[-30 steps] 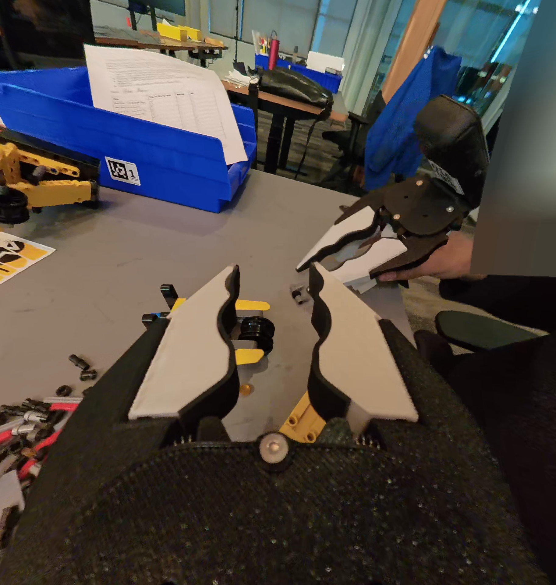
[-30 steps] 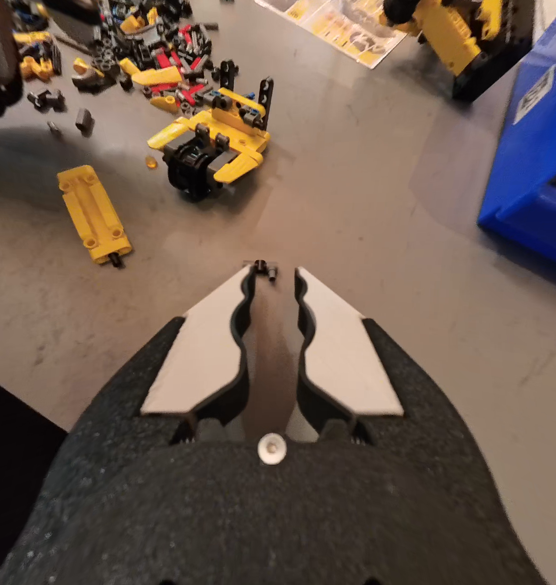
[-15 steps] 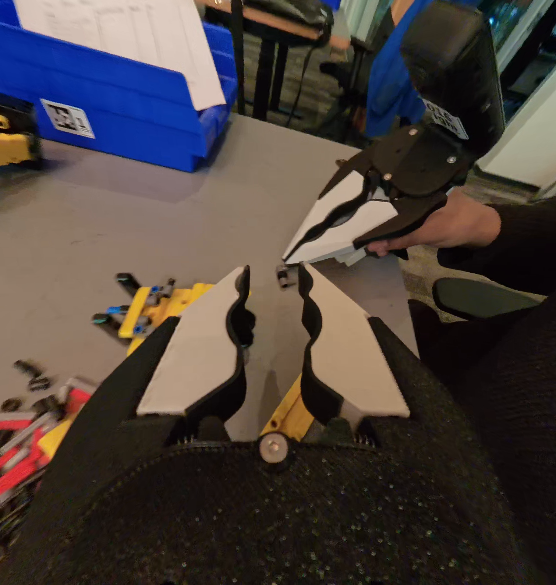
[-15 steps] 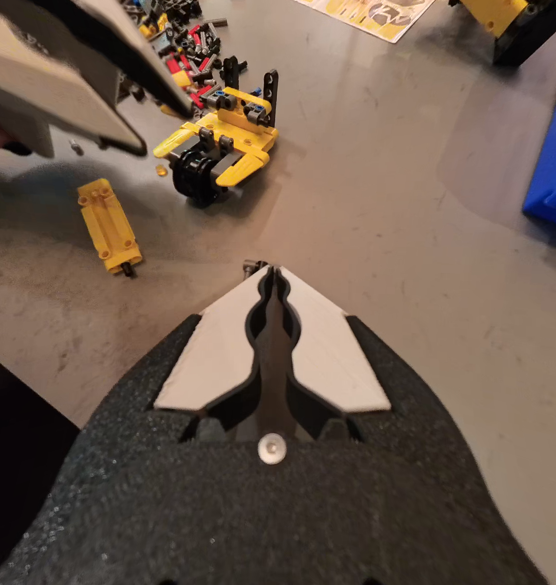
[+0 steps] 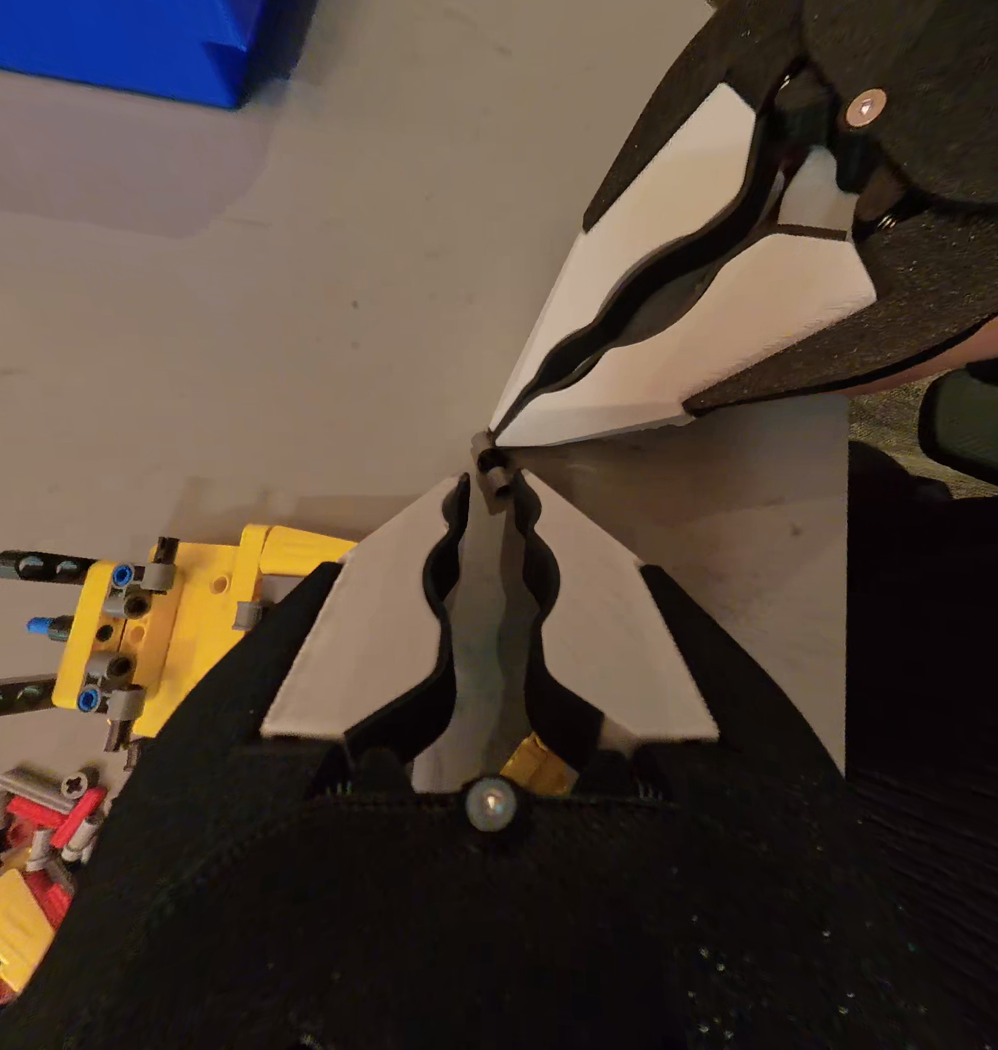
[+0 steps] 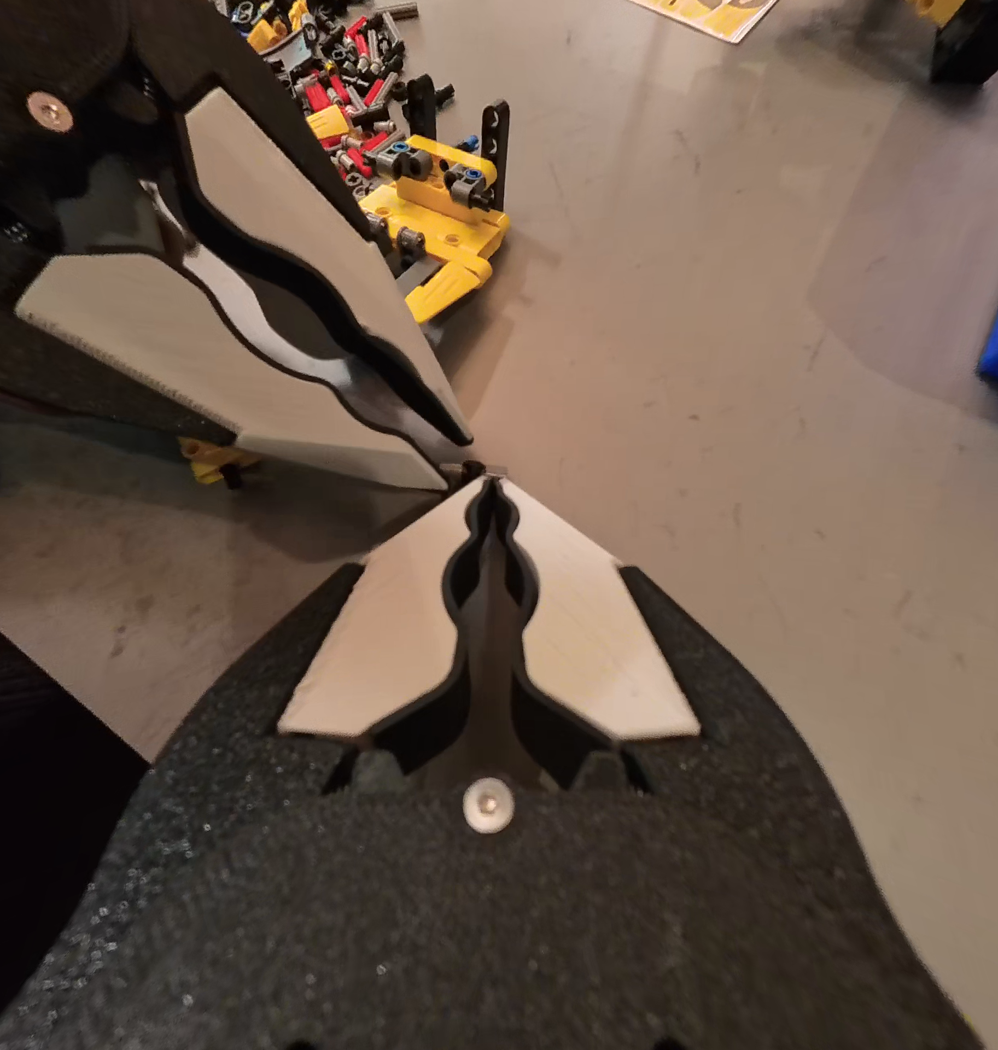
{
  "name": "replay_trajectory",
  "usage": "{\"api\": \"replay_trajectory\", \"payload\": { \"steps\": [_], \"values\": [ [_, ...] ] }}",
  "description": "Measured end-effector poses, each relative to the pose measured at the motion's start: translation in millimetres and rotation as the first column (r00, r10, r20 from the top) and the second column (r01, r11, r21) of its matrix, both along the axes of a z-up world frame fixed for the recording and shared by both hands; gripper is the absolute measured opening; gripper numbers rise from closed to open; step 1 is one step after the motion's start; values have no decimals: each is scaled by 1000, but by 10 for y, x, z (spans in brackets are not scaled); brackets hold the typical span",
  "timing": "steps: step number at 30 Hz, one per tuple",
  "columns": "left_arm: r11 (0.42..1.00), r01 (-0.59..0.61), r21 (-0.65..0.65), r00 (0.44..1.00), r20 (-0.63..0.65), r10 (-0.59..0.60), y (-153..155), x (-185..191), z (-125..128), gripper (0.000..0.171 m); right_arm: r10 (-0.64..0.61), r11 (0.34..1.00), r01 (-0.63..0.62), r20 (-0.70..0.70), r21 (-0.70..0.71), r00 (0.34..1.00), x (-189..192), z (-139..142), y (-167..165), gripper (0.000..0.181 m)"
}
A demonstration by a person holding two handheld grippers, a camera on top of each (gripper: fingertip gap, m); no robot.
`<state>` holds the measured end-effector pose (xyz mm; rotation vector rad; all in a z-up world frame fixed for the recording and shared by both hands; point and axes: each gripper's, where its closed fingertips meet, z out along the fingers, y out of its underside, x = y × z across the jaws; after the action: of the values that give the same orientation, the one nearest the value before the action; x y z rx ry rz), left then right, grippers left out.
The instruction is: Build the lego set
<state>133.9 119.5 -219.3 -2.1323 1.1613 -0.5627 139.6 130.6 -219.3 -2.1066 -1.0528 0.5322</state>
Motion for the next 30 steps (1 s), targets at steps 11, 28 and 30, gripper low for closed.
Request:
{"api": "replay_trajectory", "payload": {
  "steps": [11, 28, 30],
  "values": [
    [996, -17, -92, 999, 49, 21, -17, 6, -23, 6, 19, 1000, -19, 2, 3, 1000, -4, 0, 5, 0],
    [982, -46, -182, 996, 62, 58, -62, -19, -45, 7, 250, 959, -260, 96, 109, 963, -28, -18, -14, 0],
    [984, -48, -172, 997, 55, 59, -60, -22, -49, 7, 256, 959, -266, 95, 103, 962, 7, -23, -32, 12]
  ]
}}
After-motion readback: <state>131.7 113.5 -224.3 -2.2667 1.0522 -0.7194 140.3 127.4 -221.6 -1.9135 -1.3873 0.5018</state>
